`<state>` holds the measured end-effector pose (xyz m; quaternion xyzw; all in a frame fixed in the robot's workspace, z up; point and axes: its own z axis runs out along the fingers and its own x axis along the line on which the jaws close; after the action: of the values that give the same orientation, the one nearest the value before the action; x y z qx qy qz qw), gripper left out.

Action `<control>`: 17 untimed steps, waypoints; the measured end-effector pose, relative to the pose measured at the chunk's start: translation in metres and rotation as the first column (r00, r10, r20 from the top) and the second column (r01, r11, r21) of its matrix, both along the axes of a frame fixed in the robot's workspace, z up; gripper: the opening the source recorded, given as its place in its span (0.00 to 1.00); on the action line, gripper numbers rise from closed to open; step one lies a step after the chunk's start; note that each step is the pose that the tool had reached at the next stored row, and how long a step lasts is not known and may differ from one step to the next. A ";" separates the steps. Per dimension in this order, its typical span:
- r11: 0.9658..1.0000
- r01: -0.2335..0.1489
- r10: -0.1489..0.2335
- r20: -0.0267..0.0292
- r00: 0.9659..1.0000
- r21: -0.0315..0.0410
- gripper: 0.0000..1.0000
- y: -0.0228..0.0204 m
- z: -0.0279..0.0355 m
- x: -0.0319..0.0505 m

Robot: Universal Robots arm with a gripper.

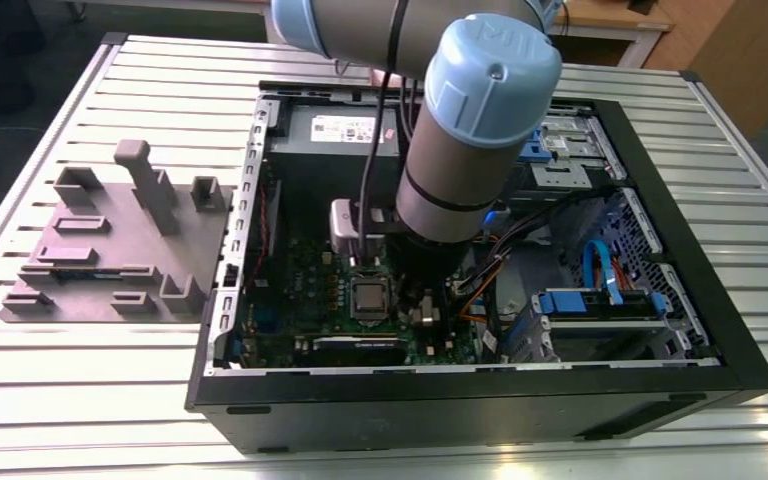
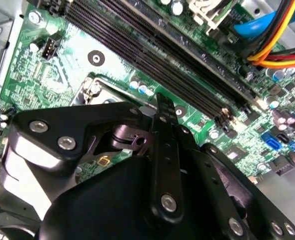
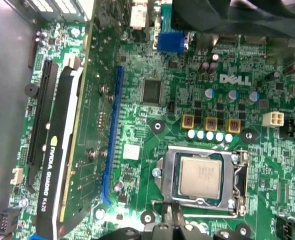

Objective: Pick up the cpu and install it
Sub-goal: 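Install the first cpu locking lever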

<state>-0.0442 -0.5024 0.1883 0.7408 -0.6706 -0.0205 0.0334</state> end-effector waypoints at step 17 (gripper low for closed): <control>1.000 -0.007 0.007 0.000 1.000 0.002 0.11 0.0000 0.0318 0.0001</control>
<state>-0.0441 -0.5025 0.2201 0.7430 -0.6682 -0.0210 0.0328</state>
